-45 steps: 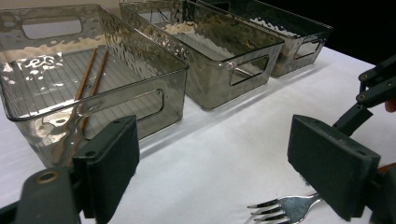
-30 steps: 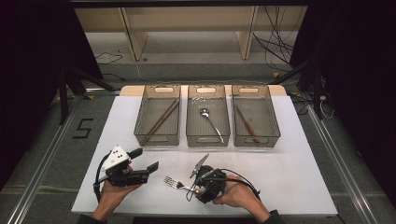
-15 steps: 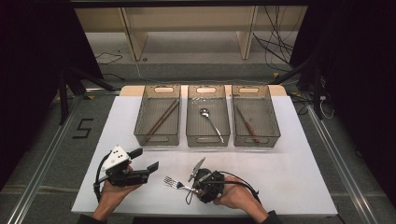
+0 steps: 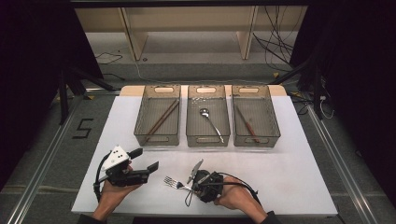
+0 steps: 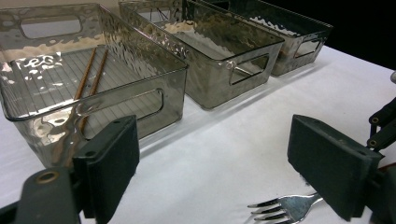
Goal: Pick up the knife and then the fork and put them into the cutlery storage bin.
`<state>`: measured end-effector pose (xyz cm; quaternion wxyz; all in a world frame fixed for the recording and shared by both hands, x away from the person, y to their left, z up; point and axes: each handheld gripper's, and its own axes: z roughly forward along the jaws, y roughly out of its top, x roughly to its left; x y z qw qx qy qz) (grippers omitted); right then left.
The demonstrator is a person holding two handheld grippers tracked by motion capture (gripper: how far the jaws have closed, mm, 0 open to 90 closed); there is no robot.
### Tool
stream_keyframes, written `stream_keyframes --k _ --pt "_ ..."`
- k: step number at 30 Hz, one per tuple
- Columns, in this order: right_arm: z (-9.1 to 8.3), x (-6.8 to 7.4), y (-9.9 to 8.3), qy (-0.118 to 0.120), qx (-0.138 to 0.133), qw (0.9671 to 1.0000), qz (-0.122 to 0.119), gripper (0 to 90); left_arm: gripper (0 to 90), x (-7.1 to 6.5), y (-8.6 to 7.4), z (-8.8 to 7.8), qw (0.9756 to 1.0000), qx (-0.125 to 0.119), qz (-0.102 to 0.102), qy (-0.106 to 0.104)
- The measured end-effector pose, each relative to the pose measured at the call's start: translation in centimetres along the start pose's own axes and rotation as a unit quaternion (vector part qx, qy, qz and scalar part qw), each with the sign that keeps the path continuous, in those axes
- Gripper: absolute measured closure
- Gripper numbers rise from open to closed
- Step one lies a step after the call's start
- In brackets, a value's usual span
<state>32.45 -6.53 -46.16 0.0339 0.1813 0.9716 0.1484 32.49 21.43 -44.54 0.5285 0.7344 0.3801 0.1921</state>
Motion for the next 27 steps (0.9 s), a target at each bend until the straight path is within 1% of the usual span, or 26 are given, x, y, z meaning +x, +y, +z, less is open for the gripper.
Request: stream_keyframes --k 4,7,14,19,27 --pt "-0.1 0.0 0.0 0.000 -0.004 1.0000 -0.002 77.2 16.5 0.0 0.0 0.0 1.0000 0.000 0.001 0.000" --pt "-0.6 -0.3 0.0 -0.004 -0.012 0.9999 -0.001 77.3 16.5 0.0 0.0 0.0 1.0000 -0.002 -0.001 0.001" --pt "-1.9 -1.2 -0.4 -0.010 -0.031 0.9993 0.016 77.3 16.5 0.0 0.0 0.0 1.0000 -0.002 -0.001 0.001" --pt "-2.7 -1.8 -0.7 -0.020 -0.049 0.9983 0.024 77.3 16.5 0.0 0.0 0.0 1.0000 -0.002 -0.001 0.001" --pt "-3.8 -2.9 -1.3 -0.029 -0.072 0.9959 0.046 77.2 16.5 0.0 0.0 0.0 1.0000 -0.002 -0.001 0.001"
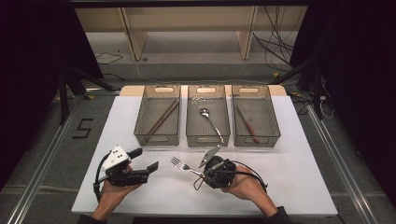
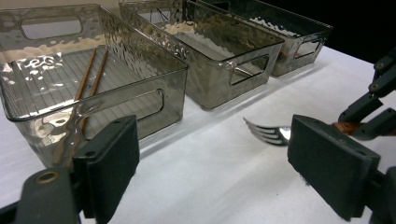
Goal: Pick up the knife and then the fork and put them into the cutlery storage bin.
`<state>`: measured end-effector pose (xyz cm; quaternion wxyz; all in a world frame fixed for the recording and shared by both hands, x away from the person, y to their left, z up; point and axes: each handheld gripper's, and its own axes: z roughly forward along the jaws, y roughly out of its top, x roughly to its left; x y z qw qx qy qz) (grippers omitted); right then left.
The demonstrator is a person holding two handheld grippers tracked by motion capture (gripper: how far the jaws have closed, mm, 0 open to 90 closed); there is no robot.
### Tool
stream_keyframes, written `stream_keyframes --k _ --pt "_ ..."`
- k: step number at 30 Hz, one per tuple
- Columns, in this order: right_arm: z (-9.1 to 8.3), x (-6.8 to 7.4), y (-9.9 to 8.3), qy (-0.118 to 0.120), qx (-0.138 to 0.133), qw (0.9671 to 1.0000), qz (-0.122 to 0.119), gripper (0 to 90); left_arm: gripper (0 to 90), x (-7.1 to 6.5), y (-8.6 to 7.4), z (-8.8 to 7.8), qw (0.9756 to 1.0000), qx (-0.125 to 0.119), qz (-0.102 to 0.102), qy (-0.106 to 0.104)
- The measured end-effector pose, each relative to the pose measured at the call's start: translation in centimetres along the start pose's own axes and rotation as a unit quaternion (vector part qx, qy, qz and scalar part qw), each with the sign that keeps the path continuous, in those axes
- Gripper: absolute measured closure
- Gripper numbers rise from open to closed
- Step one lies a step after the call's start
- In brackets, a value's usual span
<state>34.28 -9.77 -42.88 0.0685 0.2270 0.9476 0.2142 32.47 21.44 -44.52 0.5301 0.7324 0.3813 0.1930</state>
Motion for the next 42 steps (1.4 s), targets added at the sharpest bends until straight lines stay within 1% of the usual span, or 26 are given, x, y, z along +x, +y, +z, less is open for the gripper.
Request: stream_keyframes --k 3,7,11,20,26,34,42 --pt "-0.4 -0.5 -0.2 -0.005 -0.008 0.9999 0.004 77.3 16.5 0.0 0.0 0.0 1.0000 0.000 0.000 0.000" --pt "-1.1 -1.6 -0.6 -0.016 -0.018 0.9994 0.023 77.2 16.5 0.0 0.0 0.0 1.0000 0.000 0.000 0.000" --pt "-1.8 -2.5 -1.1 -0.024 -0.029 0.9986 0.036 77.2 16.5 0.0 0.0 0.0 1.0000 0.000 0.000 0.000" --pt "-3.0 -3.9 -1.7 -0.040 -0.046 0.9966 0.056 77.2 16.5 0.0 0.0 0.0 1.0000 0.000 0.001 0.000" --pt "-3.7 -4.9 -2.2 -0.051 -0.060 0.9941 0.073 77.2 16.5 0.0 0.0 0.0 1.0000 0.001 0.002 -0.001" --pt "-4.7 -6.0 -2.8 -0.069 -0.079 0.9901 0.094 77.2 16.5 0.0 0.0 0.0 1.0000 0.000 0.001 0.000" --pt "-5.0 -7.0 -3.3 -0.079 -0.085 0.9871 0.110 77.2 16.5 0.0 0.0 0.0 1.0000 0.000 0.000 0.000"
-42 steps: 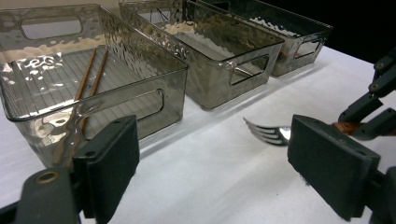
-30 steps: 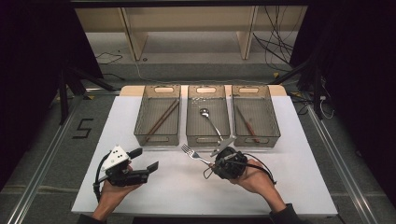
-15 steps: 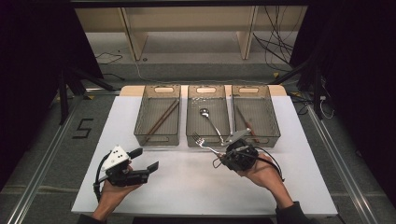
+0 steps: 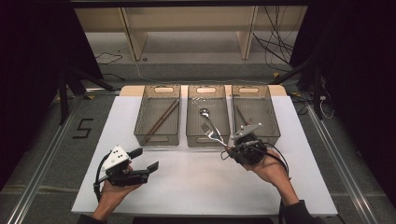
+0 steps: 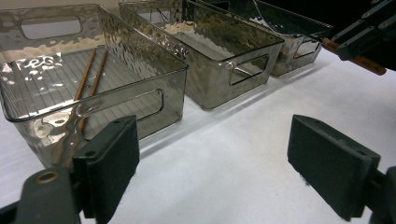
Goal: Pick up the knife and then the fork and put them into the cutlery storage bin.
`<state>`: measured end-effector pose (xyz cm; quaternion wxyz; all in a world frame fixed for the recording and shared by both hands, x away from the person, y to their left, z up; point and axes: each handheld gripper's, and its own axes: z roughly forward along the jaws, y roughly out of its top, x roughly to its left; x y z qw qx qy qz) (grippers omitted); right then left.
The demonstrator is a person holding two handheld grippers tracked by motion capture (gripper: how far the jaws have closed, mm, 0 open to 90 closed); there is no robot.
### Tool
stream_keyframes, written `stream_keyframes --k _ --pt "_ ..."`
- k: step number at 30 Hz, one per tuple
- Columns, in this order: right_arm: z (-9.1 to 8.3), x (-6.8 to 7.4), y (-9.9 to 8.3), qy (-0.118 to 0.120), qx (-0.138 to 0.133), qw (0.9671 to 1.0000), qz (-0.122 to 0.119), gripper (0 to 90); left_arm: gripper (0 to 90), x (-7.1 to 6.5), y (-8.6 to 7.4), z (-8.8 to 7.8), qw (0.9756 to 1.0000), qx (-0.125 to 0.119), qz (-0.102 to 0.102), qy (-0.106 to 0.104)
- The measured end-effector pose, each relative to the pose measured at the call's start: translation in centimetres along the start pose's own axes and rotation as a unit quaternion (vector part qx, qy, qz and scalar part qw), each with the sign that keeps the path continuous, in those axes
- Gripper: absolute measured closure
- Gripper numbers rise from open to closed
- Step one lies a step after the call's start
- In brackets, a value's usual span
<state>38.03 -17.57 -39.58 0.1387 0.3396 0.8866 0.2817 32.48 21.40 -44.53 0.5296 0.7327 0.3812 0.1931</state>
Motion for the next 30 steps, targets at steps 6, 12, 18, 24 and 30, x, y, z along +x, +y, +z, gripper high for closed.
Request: stream_keyframes --k 6,12,18,24,30 --pt "-0.2 -1.2 -0.1 -0.009 -0.006 0.9998 0.014 77.2 16.5 0.1 0.0 0.0 1.0000 0.000 -0.002 0.001" --pt "-0.9 -3.2 -0.1 -0.027 -0.021 0.9985 0.042 77.3 16.5 0.0 0.0 0.0 1.0000 -0.001 -0.001 0.001" --pt "-1.9 -5.4 0.1 -0.050 -0.036 0.9957 0.069 77.3 16.5 0.1 0.0 0.1 1.0000 0.001 0.000 0.001" --pt "-2.1 -7.7 0.6 -0.072 -0.039 0.9922 0.094 77.2 16.5 0.1 0.0 0.1 1.0000 0.000 -0.001 0.001" --pt "-1.8 -9.6 1.2 -0.090 -0.032 0.9888 0.115 77.2 16.5 0.1 0.0 0.1 1.0000 0.000 -0.001 0.001"
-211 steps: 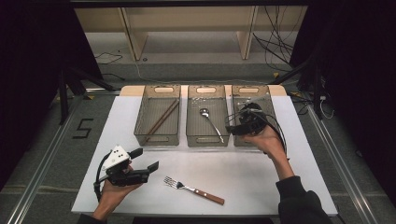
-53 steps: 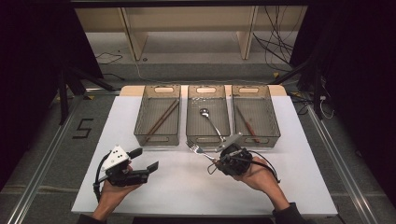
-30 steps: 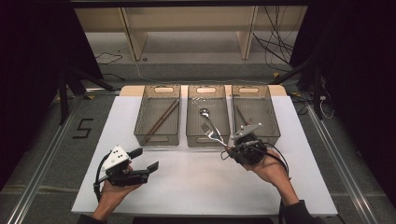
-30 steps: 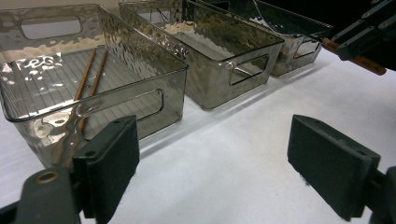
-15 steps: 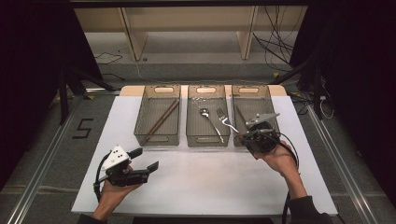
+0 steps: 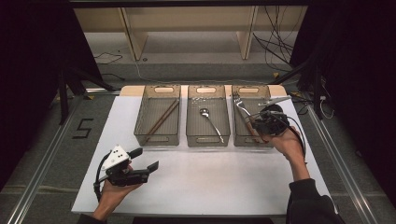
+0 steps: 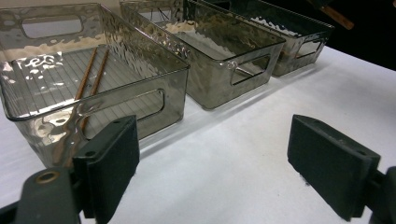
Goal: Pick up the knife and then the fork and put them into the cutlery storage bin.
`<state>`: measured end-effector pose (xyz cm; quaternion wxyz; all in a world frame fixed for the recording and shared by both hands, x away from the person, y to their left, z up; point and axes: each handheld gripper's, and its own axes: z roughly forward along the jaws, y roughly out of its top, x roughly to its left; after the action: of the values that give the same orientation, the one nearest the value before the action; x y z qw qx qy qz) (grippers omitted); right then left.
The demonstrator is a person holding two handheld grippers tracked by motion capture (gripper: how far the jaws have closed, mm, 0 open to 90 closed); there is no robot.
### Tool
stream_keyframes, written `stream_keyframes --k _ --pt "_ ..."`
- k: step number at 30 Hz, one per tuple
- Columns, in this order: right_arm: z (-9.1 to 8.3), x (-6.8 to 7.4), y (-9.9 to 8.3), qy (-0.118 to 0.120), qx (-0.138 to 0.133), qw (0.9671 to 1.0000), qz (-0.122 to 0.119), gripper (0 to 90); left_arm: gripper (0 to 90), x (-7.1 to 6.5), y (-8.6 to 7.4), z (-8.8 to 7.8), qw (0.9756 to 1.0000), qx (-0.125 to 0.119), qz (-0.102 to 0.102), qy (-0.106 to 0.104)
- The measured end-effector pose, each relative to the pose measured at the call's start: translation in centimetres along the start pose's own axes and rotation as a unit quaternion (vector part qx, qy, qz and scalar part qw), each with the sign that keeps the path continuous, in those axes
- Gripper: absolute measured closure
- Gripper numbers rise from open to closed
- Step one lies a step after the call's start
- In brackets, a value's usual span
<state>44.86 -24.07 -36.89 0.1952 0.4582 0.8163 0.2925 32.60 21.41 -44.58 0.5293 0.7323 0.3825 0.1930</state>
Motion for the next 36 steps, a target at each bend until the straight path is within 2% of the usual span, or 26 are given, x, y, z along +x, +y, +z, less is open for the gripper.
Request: stream_keyframes --k 17,29,36 --pt "3.2 -3.0 2.4 -0.024 0.027 0.9982 0.048 77.2 16.5 0.0 0.0 0.0 1.0000 0.000 0.000 0.000" --pt "5.0 -3.9 2.6 -0.036 0.043 0.9956 0.075 77.1 16.5 0.0 0.0 0.0 1.0000 0.001 0.000 -0.002" --pt "5.8 -4.0 2.4 -0.039 0.055 0.9946 0.079 77.1 16.5 0.0 0.0 0.0 1.0000 0.001 0.000 -0.002"
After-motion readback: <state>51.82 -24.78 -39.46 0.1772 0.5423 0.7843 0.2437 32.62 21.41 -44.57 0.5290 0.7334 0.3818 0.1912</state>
